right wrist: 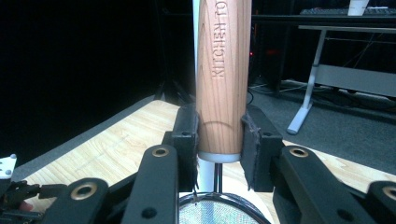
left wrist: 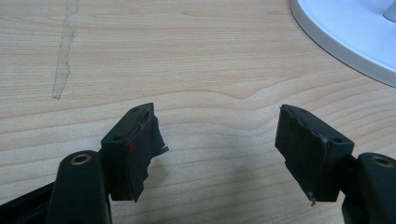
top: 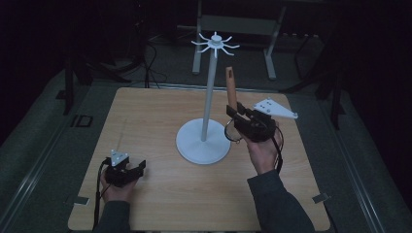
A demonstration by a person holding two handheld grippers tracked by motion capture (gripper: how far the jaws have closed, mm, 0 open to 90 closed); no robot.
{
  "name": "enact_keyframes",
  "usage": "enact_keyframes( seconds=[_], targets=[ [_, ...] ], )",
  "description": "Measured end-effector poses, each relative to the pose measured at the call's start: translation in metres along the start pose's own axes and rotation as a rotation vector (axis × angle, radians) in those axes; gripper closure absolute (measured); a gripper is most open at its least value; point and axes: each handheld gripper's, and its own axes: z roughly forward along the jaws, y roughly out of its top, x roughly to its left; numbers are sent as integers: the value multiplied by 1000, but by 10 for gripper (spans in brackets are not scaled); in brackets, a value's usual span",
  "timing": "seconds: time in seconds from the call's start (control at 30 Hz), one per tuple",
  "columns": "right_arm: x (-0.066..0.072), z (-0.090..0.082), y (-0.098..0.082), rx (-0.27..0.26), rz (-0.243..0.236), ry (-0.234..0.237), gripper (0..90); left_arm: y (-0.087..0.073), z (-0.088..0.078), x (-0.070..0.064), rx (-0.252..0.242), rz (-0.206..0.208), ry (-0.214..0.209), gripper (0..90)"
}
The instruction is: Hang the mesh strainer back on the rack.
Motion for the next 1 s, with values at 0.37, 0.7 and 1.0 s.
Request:
enact_keyframes(
  seconds=[0.37, 0.7, 1.0],
  targets=[
    [0, -2, 5, -28, 16, 9, 694, 0, 0, 0, -1, 0, 0, 299],
    [-2, -6, 11, -63, 41, 20, 694, 0, 0, 0, 1, 1, -1, 299],
    [-2, -9, 17, -100, 55, 31, 694, 0, 0, 0, 2, 3, -1, 299]
  ],
)
